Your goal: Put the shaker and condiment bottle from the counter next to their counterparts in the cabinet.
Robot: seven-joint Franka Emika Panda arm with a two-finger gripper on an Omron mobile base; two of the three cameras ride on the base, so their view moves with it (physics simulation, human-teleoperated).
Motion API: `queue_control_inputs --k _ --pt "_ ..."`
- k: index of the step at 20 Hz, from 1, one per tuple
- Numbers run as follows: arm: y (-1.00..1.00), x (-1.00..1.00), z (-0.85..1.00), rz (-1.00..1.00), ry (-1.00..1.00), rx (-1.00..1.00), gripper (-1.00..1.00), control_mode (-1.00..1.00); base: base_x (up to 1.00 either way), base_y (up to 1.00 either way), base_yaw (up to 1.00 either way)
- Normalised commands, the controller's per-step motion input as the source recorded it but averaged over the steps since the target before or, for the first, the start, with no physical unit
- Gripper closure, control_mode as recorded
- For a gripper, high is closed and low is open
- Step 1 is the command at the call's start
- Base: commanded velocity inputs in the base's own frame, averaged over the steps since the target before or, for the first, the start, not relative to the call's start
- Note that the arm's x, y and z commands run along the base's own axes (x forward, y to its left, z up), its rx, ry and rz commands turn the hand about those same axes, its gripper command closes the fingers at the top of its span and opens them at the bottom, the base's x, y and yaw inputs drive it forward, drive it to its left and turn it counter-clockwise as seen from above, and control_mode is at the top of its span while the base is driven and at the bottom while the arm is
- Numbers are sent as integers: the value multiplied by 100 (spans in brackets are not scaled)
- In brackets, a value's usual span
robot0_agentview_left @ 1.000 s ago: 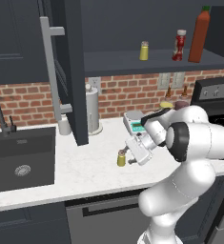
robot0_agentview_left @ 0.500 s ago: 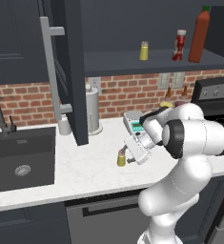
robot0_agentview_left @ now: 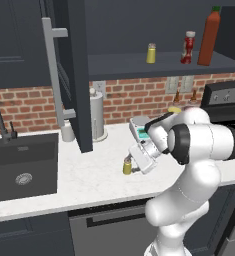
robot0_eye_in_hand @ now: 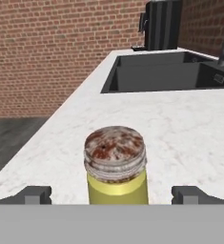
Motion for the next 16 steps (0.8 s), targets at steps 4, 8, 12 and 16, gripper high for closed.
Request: queue_control_inputs --k 4,8,12,16 --pt "19 0 -8 0 5 2 -100 -100 0 0 0" --pt "20 3 -7 0 8 1 100 -100 0 0 0" --pt "0 28 -1 2 8 2 100 -100 0 0 0" --pt "0 35 12 -11 5 1 100 -100 0 0 0"
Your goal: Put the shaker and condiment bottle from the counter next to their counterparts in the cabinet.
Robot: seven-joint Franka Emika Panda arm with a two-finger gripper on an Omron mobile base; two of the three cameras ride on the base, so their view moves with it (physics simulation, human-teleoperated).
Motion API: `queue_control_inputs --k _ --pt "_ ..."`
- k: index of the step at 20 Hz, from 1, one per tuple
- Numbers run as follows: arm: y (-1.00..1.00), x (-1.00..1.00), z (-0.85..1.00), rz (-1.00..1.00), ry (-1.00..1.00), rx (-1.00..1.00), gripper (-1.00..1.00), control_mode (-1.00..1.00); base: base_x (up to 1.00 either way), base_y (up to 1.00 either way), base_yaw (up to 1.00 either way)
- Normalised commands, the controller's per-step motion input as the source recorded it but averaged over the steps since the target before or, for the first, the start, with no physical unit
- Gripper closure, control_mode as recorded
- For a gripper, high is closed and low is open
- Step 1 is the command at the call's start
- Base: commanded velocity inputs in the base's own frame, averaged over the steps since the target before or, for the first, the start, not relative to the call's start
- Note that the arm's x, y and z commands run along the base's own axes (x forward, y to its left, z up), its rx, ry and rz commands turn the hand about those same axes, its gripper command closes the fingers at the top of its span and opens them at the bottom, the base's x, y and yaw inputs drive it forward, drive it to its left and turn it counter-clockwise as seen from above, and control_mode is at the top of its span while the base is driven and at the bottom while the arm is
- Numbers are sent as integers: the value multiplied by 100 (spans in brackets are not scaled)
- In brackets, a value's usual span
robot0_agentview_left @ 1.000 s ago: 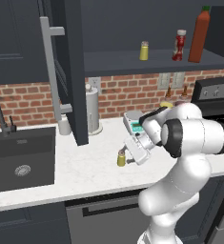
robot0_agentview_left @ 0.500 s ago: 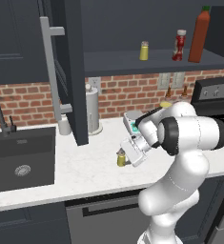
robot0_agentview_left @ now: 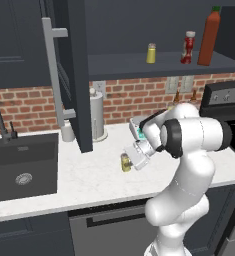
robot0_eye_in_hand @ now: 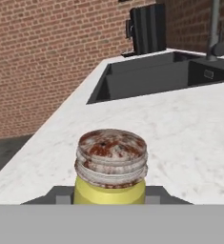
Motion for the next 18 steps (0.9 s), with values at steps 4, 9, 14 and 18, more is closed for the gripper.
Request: queue_control_inputs --k 4,9,14,18 --pt "0 24 41 -27 5 0 100 -100 0 0 0" --pt "0 21 63 -38 0 -1 100 -100 0 0 0" --pt "0 14 74 -37 1 -1 100 -100 0 0 0" --pt "0 -2 74 -32 0 0 100 -100 0 0 0"
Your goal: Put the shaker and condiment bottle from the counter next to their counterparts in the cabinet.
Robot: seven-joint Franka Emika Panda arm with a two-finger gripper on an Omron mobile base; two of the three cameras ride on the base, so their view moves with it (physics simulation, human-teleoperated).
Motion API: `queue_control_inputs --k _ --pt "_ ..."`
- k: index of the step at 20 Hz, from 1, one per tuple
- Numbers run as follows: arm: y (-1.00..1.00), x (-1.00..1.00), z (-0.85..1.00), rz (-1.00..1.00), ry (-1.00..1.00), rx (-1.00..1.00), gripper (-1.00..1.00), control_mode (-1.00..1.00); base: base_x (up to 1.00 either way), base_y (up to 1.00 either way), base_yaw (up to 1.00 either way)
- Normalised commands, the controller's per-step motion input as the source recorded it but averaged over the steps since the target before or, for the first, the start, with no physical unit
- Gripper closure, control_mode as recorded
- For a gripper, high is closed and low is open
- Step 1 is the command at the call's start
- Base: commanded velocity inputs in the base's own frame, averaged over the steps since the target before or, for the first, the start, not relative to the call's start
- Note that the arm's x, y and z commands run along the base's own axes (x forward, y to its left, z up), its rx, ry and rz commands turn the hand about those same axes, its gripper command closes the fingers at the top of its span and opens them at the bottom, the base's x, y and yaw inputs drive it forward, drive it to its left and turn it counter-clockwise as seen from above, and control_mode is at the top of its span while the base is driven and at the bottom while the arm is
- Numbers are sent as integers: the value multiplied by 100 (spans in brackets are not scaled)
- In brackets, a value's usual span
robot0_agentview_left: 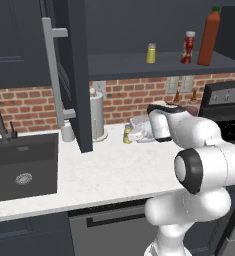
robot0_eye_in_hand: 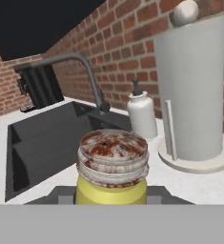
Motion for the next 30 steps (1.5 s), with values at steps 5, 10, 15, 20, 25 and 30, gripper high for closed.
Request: queue_control_inputs --k 5,10,15,20,25,30 --pt "0 -20 60 -29 0 0 100 -100 0 0 0" --pt "-5 -23 45 -30 0 0 100 -100 0 0 0" --pt "-7 -21 47 -31 0 0 100 -100 0 0 0" --pt "-1 -25 64 -29 0 0 100 -100 0 0 0" --pt "-2 -33 65 -25 0 0 100 -100 0 0 0" --pt "-6 -33 60 -29 0 0 100 -100 0 0 0"
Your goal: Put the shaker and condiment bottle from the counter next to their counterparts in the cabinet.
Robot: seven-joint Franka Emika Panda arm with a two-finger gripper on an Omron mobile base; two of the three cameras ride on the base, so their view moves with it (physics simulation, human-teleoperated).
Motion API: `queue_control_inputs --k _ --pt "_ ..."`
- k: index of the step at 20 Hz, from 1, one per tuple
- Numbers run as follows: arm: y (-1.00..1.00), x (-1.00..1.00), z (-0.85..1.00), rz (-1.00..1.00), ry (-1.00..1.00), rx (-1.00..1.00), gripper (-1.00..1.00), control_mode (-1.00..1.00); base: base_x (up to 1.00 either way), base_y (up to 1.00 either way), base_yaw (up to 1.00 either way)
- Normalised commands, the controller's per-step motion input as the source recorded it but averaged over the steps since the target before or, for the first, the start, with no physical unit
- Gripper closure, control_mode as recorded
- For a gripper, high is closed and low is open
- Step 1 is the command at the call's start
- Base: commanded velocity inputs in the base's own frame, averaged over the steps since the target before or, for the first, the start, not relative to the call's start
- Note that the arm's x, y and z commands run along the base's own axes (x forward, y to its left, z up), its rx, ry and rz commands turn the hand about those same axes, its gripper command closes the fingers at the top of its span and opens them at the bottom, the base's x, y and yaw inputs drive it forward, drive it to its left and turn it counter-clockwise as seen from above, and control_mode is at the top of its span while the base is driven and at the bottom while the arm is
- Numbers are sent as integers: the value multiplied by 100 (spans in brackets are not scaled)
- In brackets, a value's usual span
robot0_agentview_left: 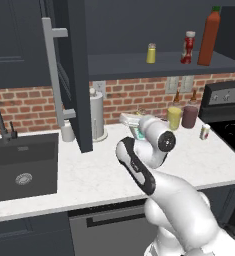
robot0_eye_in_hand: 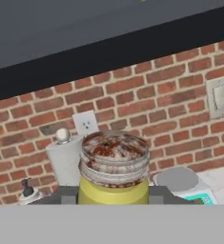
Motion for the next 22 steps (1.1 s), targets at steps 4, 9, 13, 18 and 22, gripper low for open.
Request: queue_control_inputs --k 4,9,13,18,22 --pt "-13 -32 69 -31 0 0 100 -100 0 0 0" --pt "-9 -32 79 -27 2 0 100 -100 0 0 0" --pt "-7 -32 87 -22 4 0 100 -100 0 0 0" --pt "-7 -36 86 -17 6 0 100 -100 0 0 0" --pt "-19 -52 81 -10 1 0 100 -100 0 0 0"
